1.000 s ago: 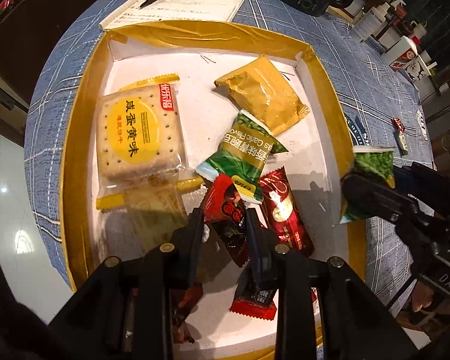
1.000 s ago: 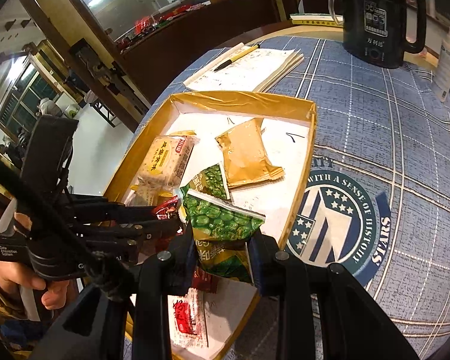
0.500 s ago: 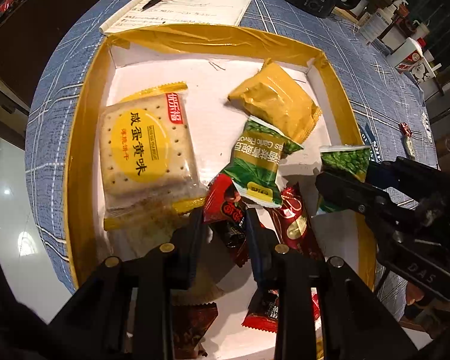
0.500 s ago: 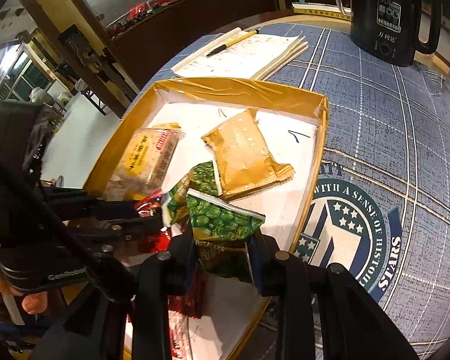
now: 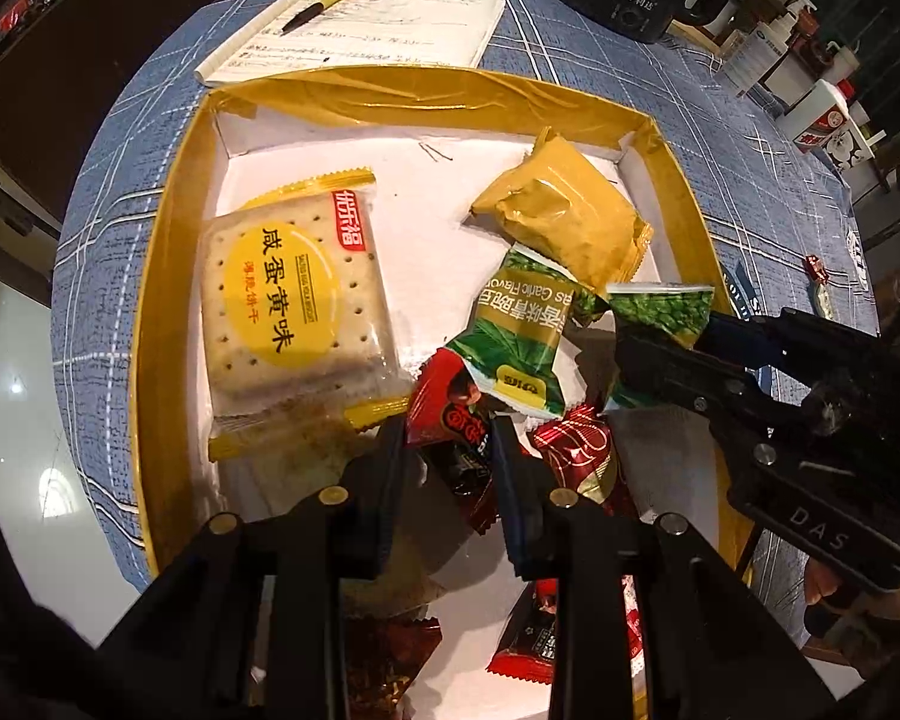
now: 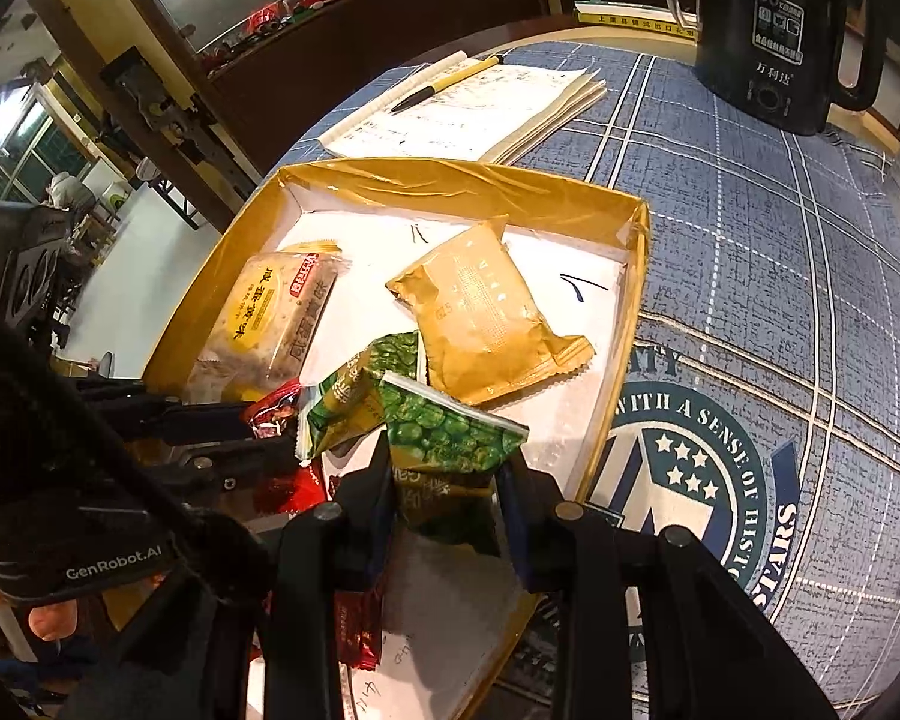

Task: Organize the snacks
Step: 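Open both tools to drop the candy and green pack into the tray, then withdraw both tools from the tray toward the last snacks on the table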

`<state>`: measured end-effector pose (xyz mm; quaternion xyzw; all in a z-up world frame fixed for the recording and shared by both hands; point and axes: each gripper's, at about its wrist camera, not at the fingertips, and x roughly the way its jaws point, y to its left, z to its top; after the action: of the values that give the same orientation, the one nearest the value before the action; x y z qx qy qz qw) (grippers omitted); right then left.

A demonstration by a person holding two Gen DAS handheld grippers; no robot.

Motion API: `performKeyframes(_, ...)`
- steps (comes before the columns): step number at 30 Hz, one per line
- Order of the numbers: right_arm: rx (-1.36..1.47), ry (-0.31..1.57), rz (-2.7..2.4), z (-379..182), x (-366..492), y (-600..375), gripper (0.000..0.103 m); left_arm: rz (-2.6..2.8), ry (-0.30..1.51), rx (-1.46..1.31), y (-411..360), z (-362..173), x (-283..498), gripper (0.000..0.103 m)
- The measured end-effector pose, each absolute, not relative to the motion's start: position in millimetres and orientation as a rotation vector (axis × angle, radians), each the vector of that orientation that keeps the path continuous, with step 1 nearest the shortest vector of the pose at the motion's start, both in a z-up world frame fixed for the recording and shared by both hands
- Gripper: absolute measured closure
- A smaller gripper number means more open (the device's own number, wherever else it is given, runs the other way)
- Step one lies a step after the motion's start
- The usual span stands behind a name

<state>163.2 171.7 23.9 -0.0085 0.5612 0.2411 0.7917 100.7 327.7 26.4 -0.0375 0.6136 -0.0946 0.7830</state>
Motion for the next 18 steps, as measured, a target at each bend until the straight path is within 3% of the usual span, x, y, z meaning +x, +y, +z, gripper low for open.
performKeyframes(12, 0.036, 1.158, 0.512, 45.8, 149.4, 151.3, 0.06, -0.197, 1.29, -0.099, 326.8, 38.2, 93.7, 0.058)
performKeyframes(18, 0.098, 1.127, 0.468, 57.2, 136.7, 117.3, 0.055, -0.192, 1.258, -0.118, 321.8, 49.8, 85.1, 0.04)
